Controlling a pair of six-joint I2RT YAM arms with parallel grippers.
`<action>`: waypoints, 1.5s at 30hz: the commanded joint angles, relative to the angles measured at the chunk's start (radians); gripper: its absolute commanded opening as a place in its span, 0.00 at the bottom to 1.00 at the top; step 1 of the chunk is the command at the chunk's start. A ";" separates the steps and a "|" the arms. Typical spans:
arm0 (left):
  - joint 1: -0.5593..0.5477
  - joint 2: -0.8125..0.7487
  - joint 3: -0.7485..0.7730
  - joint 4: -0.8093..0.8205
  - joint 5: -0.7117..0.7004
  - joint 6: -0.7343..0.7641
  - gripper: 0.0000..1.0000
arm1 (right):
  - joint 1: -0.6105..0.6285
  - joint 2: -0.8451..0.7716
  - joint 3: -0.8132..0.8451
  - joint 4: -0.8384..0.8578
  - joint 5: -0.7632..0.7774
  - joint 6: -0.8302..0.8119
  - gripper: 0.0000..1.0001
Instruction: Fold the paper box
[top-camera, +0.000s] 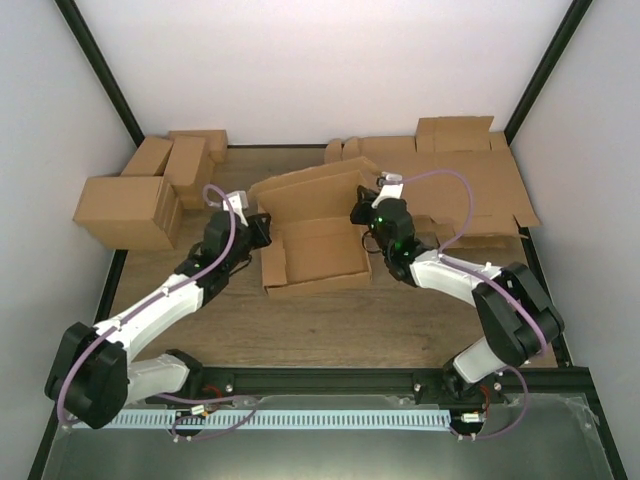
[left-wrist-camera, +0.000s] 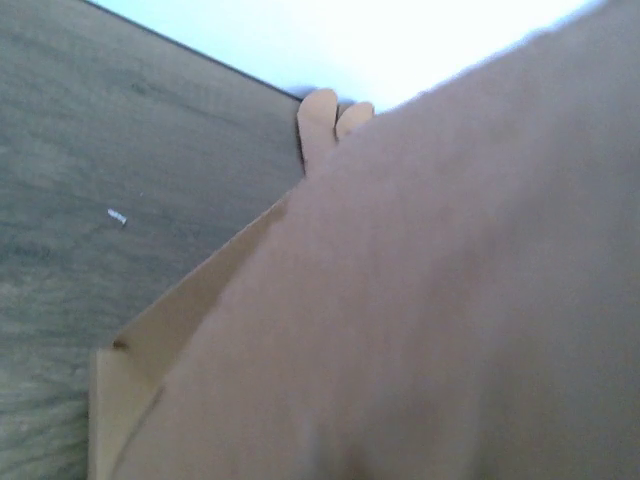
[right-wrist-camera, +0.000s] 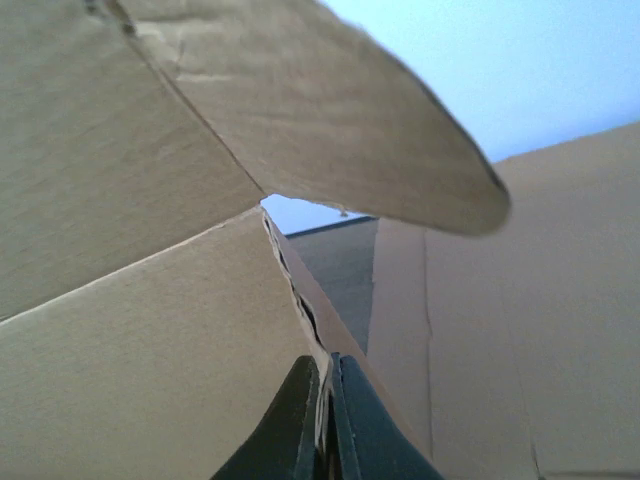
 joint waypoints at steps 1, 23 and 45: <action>-0.045 0.005 -0.058 -0.145 0.053 -0.025 0.04 | 0.062 0.003 -0.055 -0.162 -0.041 0.053 0.01; -0.050 -0.239 0.117 -0.730 0.174 -0.058 0.93 | 0.114 -0.165 -0.272 -0.186 0.001 0.002 0.01; 0.063 0.133 0.784 -1.068 0.525 0.291 0.89 | 0.114 -0.282 -0.395 -0.151 -0.129 -0.196 0.01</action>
